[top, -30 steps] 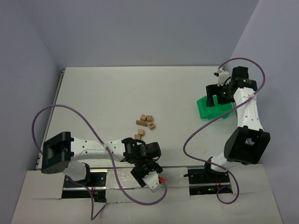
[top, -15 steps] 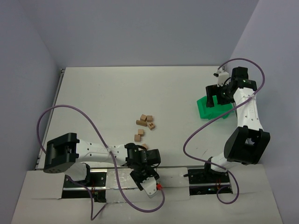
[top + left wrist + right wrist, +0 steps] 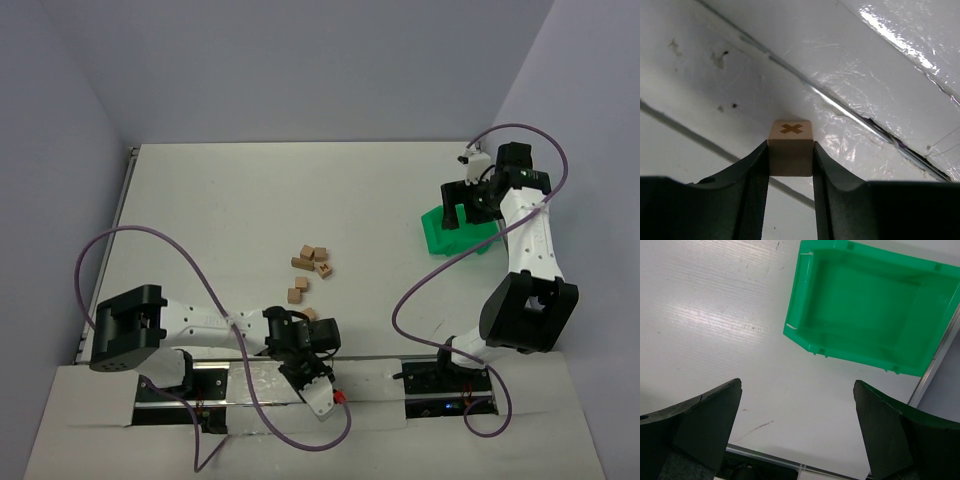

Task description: Build the wood block tower

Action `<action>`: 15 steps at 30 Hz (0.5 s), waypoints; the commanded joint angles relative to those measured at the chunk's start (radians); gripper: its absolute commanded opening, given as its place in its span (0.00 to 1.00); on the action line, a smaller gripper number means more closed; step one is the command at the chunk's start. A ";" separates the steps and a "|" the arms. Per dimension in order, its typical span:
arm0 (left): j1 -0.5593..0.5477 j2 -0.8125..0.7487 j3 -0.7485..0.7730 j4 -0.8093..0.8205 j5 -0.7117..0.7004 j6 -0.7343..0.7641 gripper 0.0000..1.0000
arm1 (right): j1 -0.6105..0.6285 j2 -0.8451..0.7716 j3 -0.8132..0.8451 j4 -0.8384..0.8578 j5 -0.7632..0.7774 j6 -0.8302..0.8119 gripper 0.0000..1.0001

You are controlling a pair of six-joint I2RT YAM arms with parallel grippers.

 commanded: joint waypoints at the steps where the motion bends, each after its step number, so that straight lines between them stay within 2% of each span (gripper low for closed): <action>1: 0.092 -0.073 0.014 0.039 0.024 -0.104 0.16 | 0.011 -0.052 0.064 -0.008 0.010 -0.003 1.00; 5: 0.206 -0.130 0.030 0.057 0.041 -0.199 0.01 | 0.037 -0.045 0.086 0.004 0.023 0.014 1.00; 12: 0.411 -0.215 0.038 0.102 0.064 -0.349 0.00 | 0.124 -0.031 0.130 0.037 0.075 0.055 1.00; 15: 0.520 -0.223 0.056 0.121 0.031 -0.438 0.00 | 0.179 -0.026 0.139 0.055 0.104 0.071 1.00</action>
